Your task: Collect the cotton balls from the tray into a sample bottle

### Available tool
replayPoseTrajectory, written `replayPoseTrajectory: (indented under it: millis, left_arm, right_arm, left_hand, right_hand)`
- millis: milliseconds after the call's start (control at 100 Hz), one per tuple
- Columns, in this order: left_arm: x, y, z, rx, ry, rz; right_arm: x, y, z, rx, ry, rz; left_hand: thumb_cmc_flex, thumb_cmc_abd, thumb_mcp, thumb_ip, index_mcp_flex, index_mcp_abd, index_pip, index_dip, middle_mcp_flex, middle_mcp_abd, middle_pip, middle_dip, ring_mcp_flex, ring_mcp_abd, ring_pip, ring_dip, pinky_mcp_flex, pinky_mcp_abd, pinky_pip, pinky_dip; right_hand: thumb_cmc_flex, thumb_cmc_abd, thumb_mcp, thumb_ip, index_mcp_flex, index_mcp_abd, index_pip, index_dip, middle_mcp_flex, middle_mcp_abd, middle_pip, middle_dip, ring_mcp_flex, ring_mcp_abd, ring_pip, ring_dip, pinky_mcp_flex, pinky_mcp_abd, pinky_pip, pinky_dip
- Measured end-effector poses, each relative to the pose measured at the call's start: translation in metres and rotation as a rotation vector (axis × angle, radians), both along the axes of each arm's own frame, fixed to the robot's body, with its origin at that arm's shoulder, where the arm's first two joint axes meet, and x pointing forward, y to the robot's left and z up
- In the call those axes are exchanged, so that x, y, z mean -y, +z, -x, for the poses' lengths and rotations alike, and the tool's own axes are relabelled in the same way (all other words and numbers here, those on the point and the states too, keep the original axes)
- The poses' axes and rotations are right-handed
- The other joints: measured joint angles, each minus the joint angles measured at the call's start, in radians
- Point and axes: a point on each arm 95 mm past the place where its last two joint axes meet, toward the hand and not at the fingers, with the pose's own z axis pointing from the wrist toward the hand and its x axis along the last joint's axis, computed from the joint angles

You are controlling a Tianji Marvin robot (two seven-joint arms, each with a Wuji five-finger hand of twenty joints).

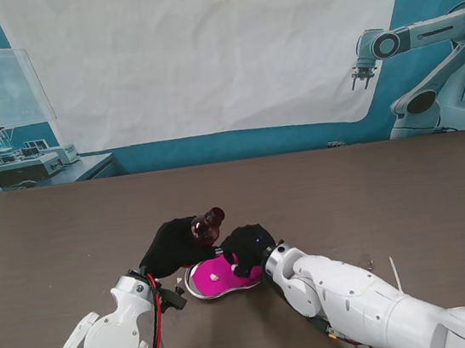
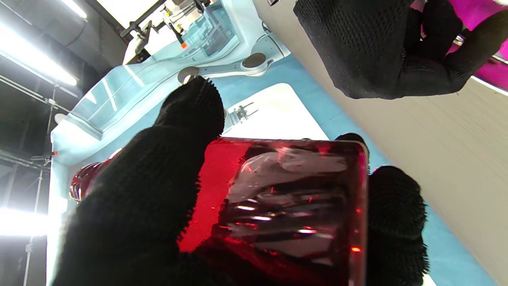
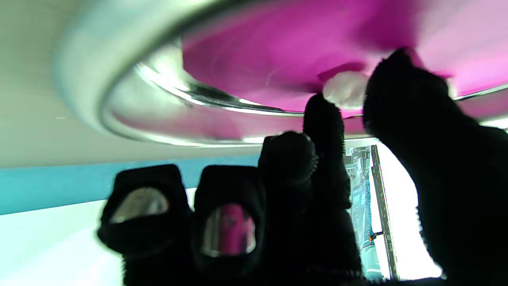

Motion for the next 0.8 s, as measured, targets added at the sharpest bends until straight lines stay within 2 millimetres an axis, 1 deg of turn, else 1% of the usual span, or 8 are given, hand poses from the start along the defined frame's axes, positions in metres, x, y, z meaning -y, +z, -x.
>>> replayPoseTrajectory:
  millis: [110,120,220,310,470,580,700,800]
  left_arm:
    - [0.000,0.000,0.000,-0.001,-0.001,-0.001]
    - [0.000,0.000,0.000,-0.002,-0.001,-0.001]
    - [0.001,-0.001,0.000,-0.004,-0.003,-0.001]
    - [0.001,-0.001,0.000,-0.006,-0.004,-0.002]
    - [0.001,-0.001,0.000,-0.006,-0.004,-0.002]
    - [0.001,-0.001,0.001,-0.007,-0.003,-0.003]
    - [0.001,-0.002,0.001,-0.007,-0.003,-0.004]
    - [0.001,-0.002,0.001,-0.007,-0.004,-0.003]
  right_arm:
    - [0.000,-0.001,0.000,-0.006,-0.001,-0.006]
    - [0.000,-0.001,0.000,-0.006,-0.001,-0.006]
    - [0.001,-0.003,0.000,-0.005,0.000,-0.014]
    - [0.001,-0.004,0.000,-0.009,0.003,-0.024]
    - [0.001,-0.005,0.000,-0.011,0.011,-0.029]
    - [0.000,-0.005,0.000,-0.013,0.017,-0.031]
    - [0.001,-0.002,-0.001,-0.017,0.012,-0.041]
    - [0.002,0.007,0.001,-0.028,0.005,-0.077]
  left_hand:
    - [0.000,0.000,0.000,0.000,0.000,0.000,0.000,0.000,0.000,0.000,0.000,0.000,0.000,0.000,0.000,0.000,0.000,0.000,0.000,0.000]
    - [0.000,0.000,0.000,0.000,0.000,0.000,0.000,0.000,0.000,0.000,0.000,0.000,0.000,0.000,0.000,0.000,0.000,0.000,0.000,0.000]
    - [0.000,0.000,0.000,0.000,0.000,0.000,0.000,0.000,0.000,0.000,0.000,0.000,0.000,0.000,0.000,0.000,0.000,0.000,0.000,0.000]
    - [0.000,0.000,0.000,0.000,0.000,0.000,0.000,0.000,0.000,0.000,0.000,0.000,0.000,0.000,0.000,0.000,0.000,0.000,0.000,0.000]
    - [0.000,0.000,0.000,0.000,0.000,0.000,0.000,0.000,0.000,0.000,0.000,0.000,0.000,0.000,0.000,0.000,0.000,0.000,0.000,0.000]
    - [0.000,0.000,0.000,0.000,0.000,0.000,0.000,0.000,0.000,0.000,0.000,0.000,0.000,0.000,0.000,0.000,0.000,0.000,0.000,0.000]
    - [0.000,0.000,0.000,0.000,0.000,0.000,0.000,0.000,0.000,0.000,0.000,0.000,0.000,0.000,0.000,0.000,0.000,0.000,0.000,0.000]
    - [0.000,0.000,0.000,0.000,0.000,0.000,0.000,0.000,0.000,0.000,0.000,0.000,0.000,0.000,0.000,0.000,0.000,0.000,0.000,0.000]
  right_hand:
    - [0.012,0.015,0.000,-0.025,0.000,-0.005,0.082,-0.053,0.003,0.000,0.000,0.001,0.000,0.001,0.002,0.000,0.001,0.001,0.001,0.000]
    - [0.024,0.015,0.000,-0.027,0.000,-0.005,0.090,-0.060,0.003,0.000,0.000,0.001,0.000,0.002,0.003,0.000,0.001,0.001,0.001,0.000]
    - [0.034,0.039,-0.001,-0.029,0.026,-0.011,0.140,-0.072,0.012,-0.001,0.000,0.003,0.000,0.011,0.008,0.001,0.002,0.005,0.002,0.000]
    - [0.044,0.055,-0.001,-0.029,0.059,-0.011,0.156,-0.072,0.012,-0.001,0.000,0.010,0.000,0.011,0.012,0.001,0.002,0.011,0.004,0.000]
    - [0.045,0.089,-0.001,-0.029,0.060,-0.011,0.177,-0.072,0.013,0.000,0.007,0.013,0.000,0.012,0.015,0.003,0.002,0.012,0.010,0.000]
    - [0.045,0.127,-0.001,-0.029,0.060,-0.006,0.178,-0.072,0.013,0.000,0.023,0.039,0.000,0.012,0.018,0.003,0.002,0.012,0.010,0.000]
    - [0.045,0.151,-0.001,-0.029,0.060,-0.002,0.178,-0.043,0.013,0.000,0.039,0.051,0.000,0.012,0.023,0.003,0.002,0.012,0.013,0.000]
    - [0.045,0.163,-0.001,-0.029,0.060,0.000,0.178,-0.023,0.013,0.000,0.048,0.058,0.000,0.011,0.026,0.003,0.002,0.012,0.021,-0.001]
